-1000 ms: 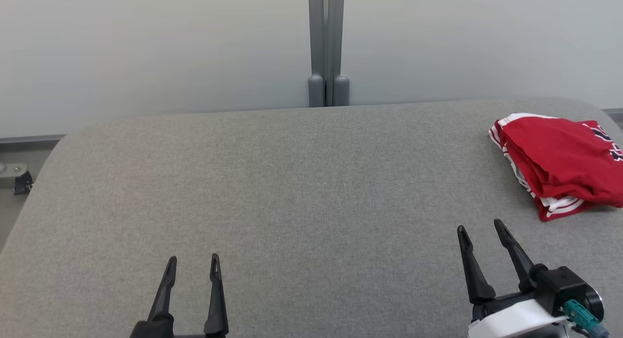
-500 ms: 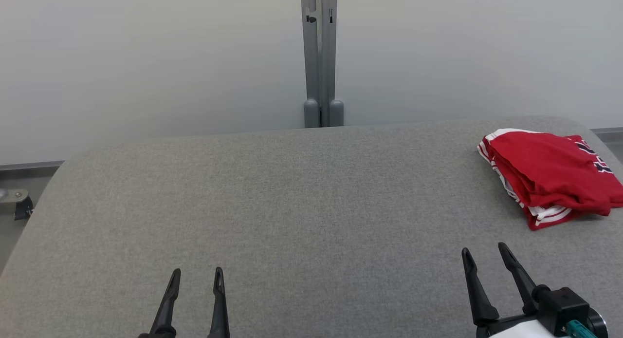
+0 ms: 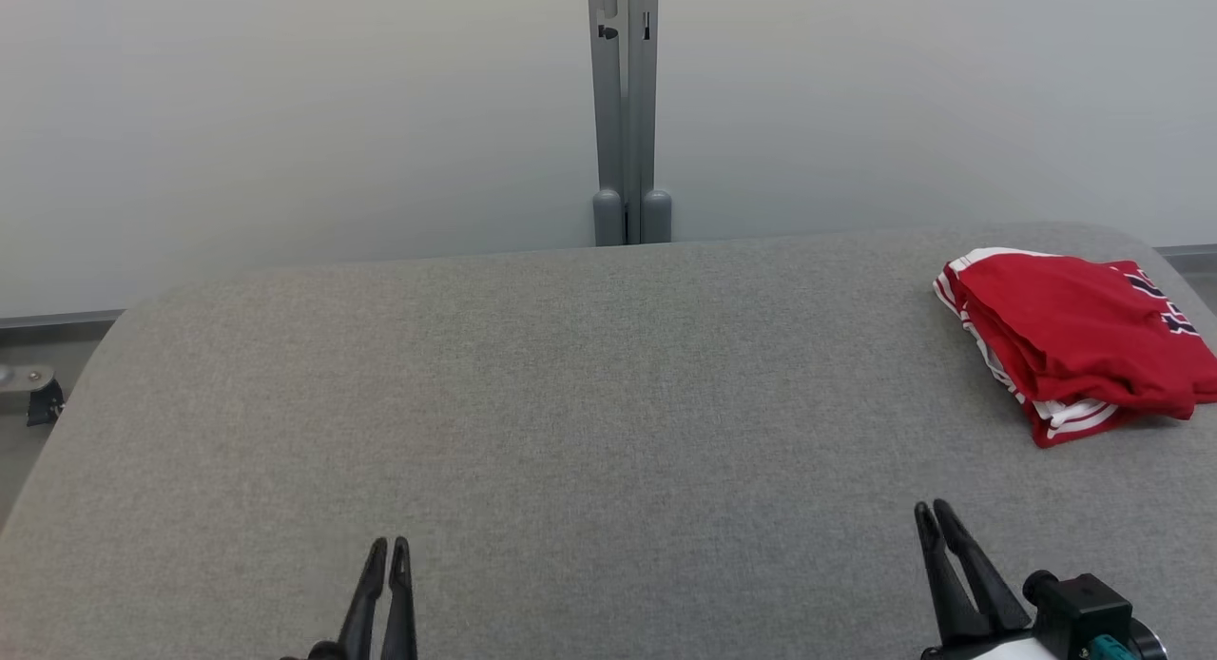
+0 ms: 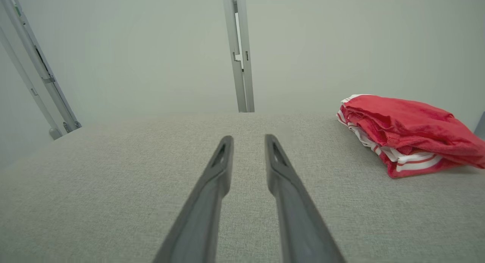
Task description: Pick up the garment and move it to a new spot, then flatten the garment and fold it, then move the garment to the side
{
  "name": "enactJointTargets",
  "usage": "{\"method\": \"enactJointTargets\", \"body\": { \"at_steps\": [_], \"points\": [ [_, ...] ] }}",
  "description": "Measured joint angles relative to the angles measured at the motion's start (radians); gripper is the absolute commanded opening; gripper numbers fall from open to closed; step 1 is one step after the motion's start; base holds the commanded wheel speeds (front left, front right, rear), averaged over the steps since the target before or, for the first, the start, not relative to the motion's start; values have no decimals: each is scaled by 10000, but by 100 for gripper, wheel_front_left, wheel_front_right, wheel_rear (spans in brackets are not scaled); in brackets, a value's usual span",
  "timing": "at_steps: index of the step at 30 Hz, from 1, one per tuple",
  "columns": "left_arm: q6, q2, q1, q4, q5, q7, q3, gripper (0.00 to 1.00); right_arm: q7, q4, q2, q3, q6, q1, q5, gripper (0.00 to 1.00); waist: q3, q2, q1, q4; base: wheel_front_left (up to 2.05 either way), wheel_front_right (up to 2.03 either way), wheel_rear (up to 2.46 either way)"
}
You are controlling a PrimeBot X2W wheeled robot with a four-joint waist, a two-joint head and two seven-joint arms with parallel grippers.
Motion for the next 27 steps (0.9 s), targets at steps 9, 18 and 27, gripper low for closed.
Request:
{"method": "enactJointTargets", "body": {
  "at_steps": [9,18,27],
  "points": [
    [-54,50,-35,155,-1576,267,150,0,320,234,13,-71,0,-53,1507,0,90,0,0,-14,0,0,0],
    [-324,155,-454,481,-3394,608,397,0,671,420,-31,-192,0,-397,3287,0,188,0,0,-29,0,0,0],
    [-541,255,-839,765,-4903,880,583,0,951,556,-67,-299,-2,-731,4778,0,281,0,0,-43,0,0,0]
  ]
}}
